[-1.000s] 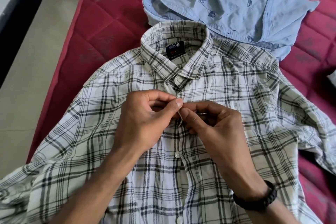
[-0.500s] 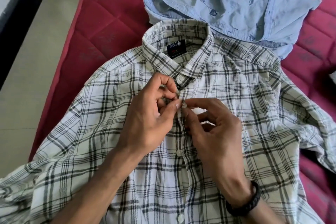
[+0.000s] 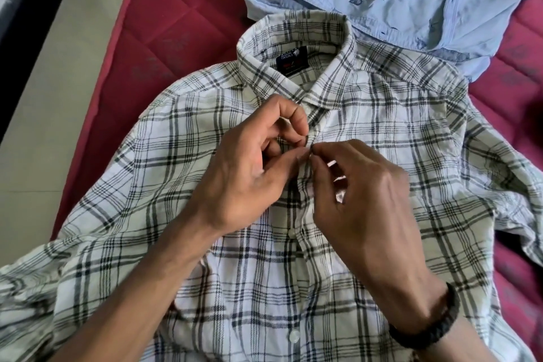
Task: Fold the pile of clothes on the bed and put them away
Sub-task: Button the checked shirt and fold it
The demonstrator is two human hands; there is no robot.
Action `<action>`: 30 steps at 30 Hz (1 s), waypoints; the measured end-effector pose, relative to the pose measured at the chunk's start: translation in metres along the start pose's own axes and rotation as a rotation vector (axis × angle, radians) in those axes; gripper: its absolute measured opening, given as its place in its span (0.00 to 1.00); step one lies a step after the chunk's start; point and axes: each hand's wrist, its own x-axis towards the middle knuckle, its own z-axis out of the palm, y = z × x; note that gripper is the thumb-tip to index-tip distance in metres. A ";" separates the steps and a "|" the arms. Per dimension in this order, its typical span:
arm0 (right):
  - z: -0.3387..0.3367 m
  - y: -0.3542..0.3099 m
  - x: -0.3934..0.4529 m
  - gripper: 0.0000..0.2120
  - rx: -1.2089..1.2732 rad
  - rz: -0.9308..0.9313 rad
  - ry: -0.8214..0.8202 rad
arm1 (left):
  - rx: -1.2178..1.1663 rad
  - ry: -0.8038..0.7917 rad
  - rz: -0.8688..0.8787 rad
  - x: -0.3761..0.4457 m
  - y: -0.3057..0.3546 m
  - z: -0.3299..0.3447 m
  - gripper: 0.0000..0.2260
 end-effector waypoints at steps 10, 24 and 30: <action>-0.003 -0.004 0.004 0.05 0.374 0.171 0.011 | 0.301 0.105 -0.001 -0.003 0.006 0.012 0.11; -0.016 -0.018 -0.067 0.12 -0.161 0.161 -0.239 | 0.638 0.052 -0.196 -0.107 0.036 0.045 0.20; -0.012 -0.026 -0.071 0.17 -0.231 0.142 -0.309 | 0.457 0.139 -0.256 -0.100 0.022 0.036 0.05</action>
